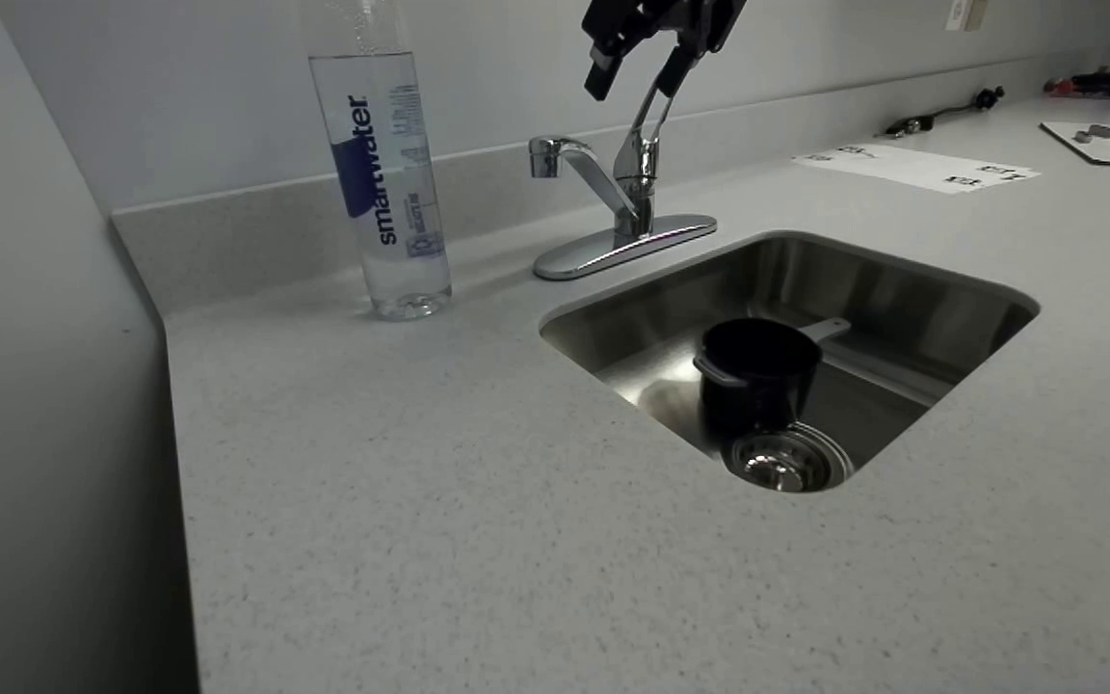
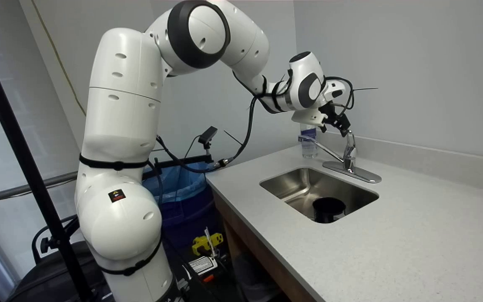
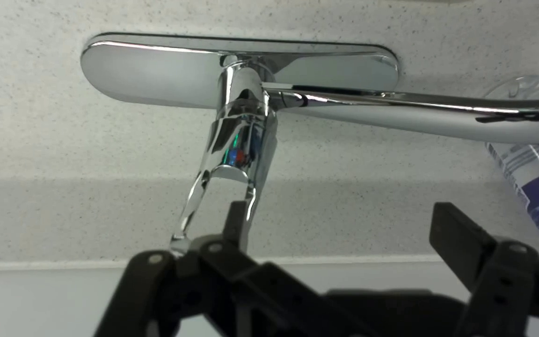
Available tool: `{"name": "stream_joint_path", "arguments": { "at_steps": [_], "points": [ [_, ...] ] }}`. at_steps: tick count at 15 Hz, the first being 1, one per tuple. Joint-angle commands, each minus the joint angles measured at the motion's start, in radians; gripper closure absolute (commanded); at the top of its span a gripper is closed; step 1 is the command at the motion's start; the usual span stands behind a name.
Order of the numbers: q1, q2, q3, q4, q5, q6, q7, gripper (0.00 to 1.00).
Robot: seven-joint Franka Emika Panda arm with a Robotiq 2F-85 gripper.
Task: Open the tap, turn it to the right then close it
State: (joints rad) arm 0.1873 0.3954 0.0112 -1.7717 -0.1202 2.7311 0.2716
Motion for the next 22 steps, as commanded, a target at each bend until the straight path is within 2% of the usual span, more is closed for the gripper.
{"name": "stream_joint_path", "arguments": {
  "at_steps": [1,7,22],
  "points": [
    [-0.005,-0.035,0.023,-0.017,0.045,-0.021,-0.021,0.00],
    [-0.004,-0.070,0.069,-0.026,0.109,-0.002,-0.040,0.00],
    [0.040,0.081,0.049,0.116,0.062,0.030,-0.016,0.00]
  ]
}}
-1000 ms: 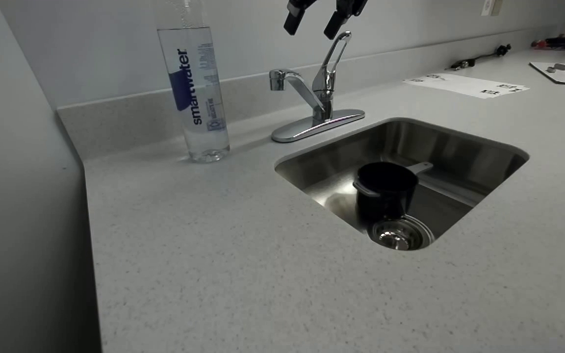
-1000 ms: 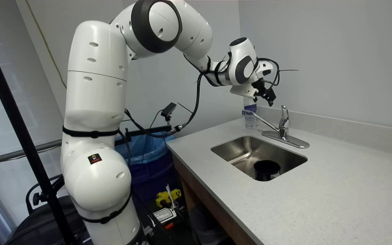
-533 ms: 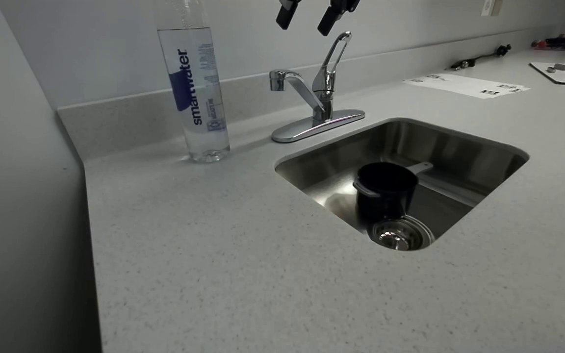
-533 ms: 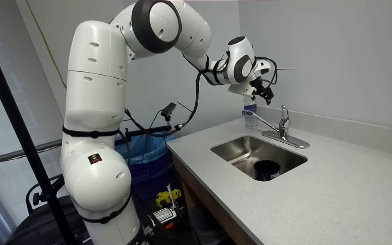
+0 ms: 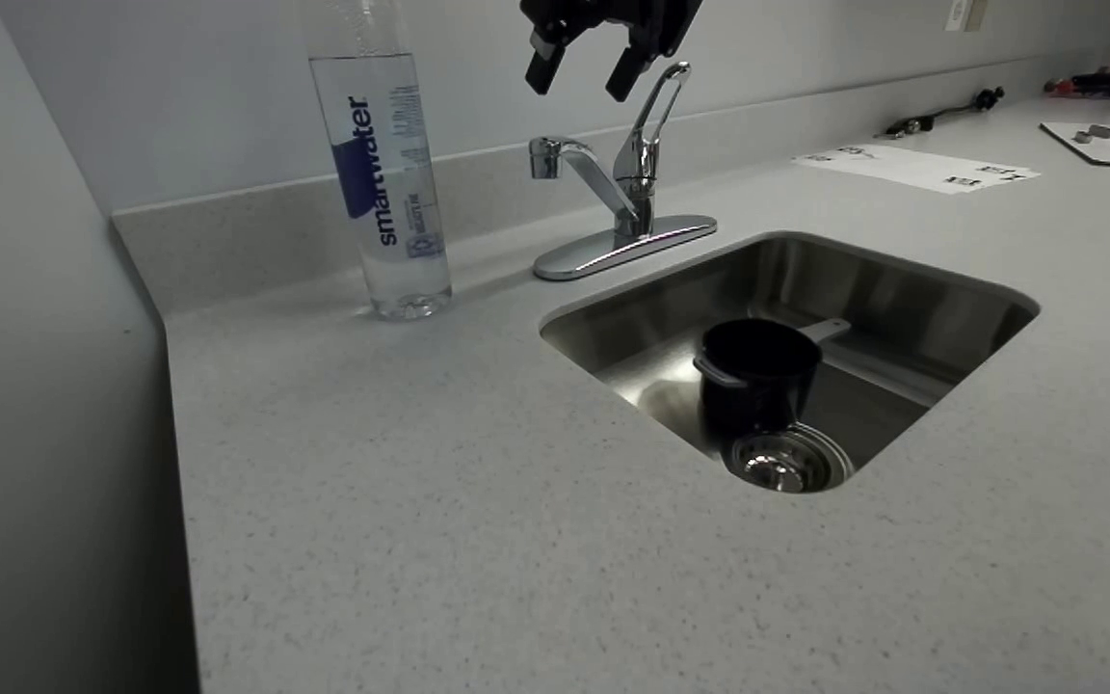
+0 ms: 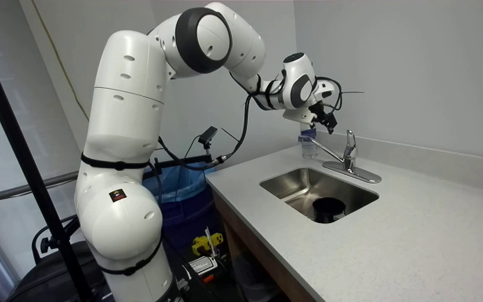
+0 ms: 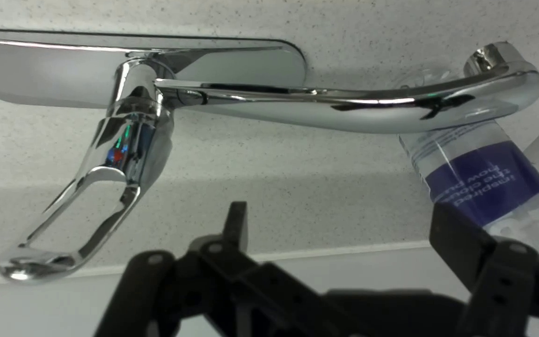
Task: Open the tap, turn it to the right then close it
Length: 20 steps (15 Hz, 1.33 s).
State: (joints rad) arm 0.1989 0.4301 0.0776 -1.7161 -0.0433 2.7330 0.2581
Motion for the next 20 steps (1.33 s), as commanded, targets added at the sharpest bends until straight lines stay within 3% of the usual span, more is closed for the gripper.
{"name": "stream_joint_path", "arguments": {
  "at_steps": [1,7,9,12,20],
  "points": [
    [0.033,0.054,-0.017,0.069,-0.018,0.029,-0.003,0.00],
    [0.044,0.083,-0.007,0.086,-0.002,0.017,-0.011,0.00],
    [0.043,0.090,-0.004,0.084,0.002,0.013,-0.015,0.06],
    [0.038,0.101,0.001,0.087,0.012,0.001,-0.018,0.01],
    [0.026,0.119,0.020,0.075,0.042,-0.037,-0.030,0.00]
  ]
}}
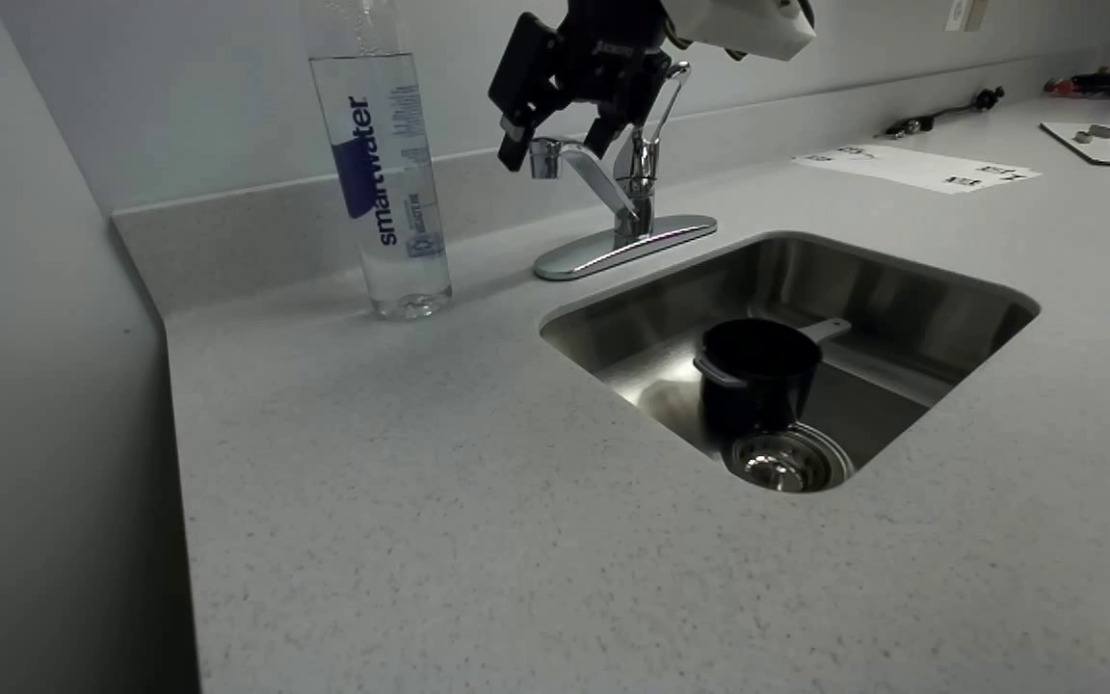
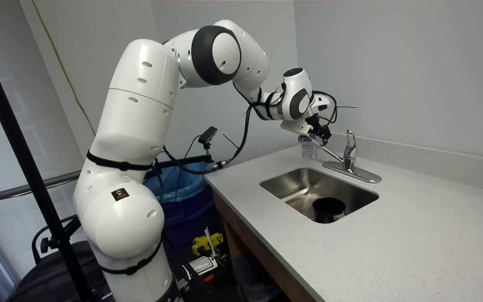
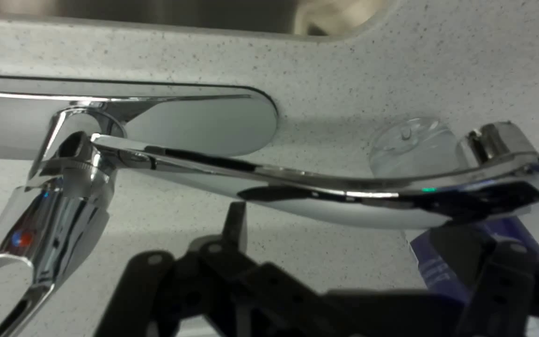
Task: Open the tap, turn it to the right then close it
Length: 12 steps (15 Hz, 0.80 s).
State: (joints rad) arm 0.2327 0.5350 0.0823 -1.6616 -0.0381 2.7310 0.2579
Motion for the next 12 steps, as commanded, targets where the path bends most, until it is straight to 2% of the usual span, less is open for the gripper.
{"name": "stream_joint_path", "arguments": {
  "at_steps": [1,5,12],
  "points": [
    [-0.010,0.012,0.016,0.018,0.041,-0.038,-0.034,0.00],
    [-0.022,-0.009,0.024,-0.007,0.062,-0.052,-0.051,0.00],
    [-0.063,-0.111,0.061,-0.144,0.098,-0.067,-0.145,0.00]
  ]
}}
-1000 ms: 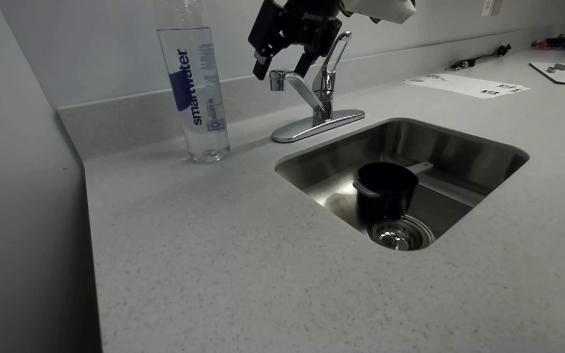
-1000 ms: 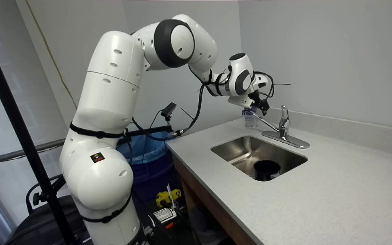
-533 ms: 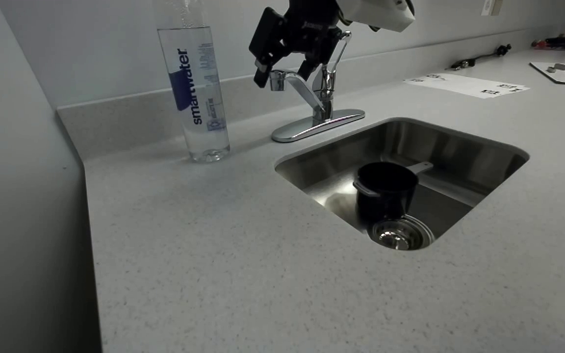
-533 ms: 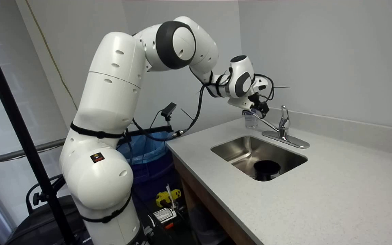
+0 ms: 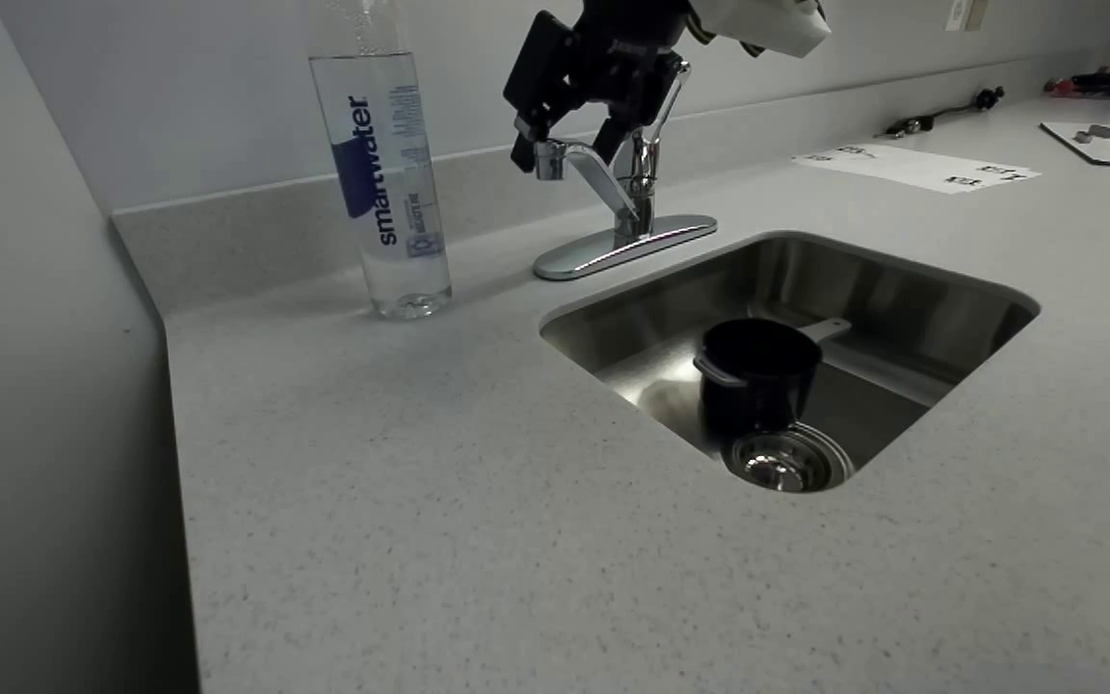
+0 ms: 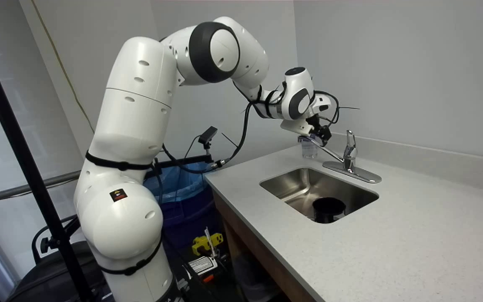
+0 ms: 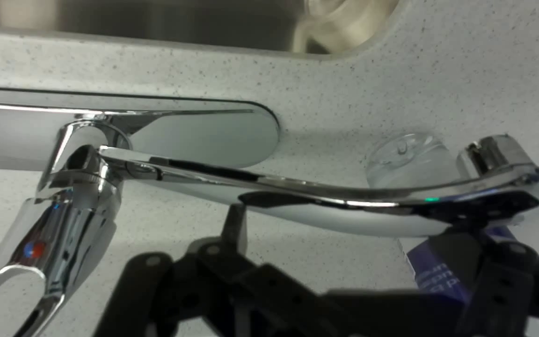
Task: Open the tap, turn it to the right then close it
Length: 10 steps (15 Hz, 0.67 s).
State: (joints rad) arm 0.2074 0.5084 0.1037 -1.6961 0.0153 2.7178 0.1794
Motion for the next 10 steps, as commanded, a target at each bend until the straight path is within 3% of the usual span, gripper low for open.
{"name": "stream_joint_path", "arguments": {
  "at_steps": [1,10],
  "points": [
    [-0.045,-0.098,0.045,-0.127,0.049,-0.058,-0.077,0.00],
    [-0.074,-0.241,0.020,-0.275,0.032,-0.141,-0.115,0.00]
  ]
}}
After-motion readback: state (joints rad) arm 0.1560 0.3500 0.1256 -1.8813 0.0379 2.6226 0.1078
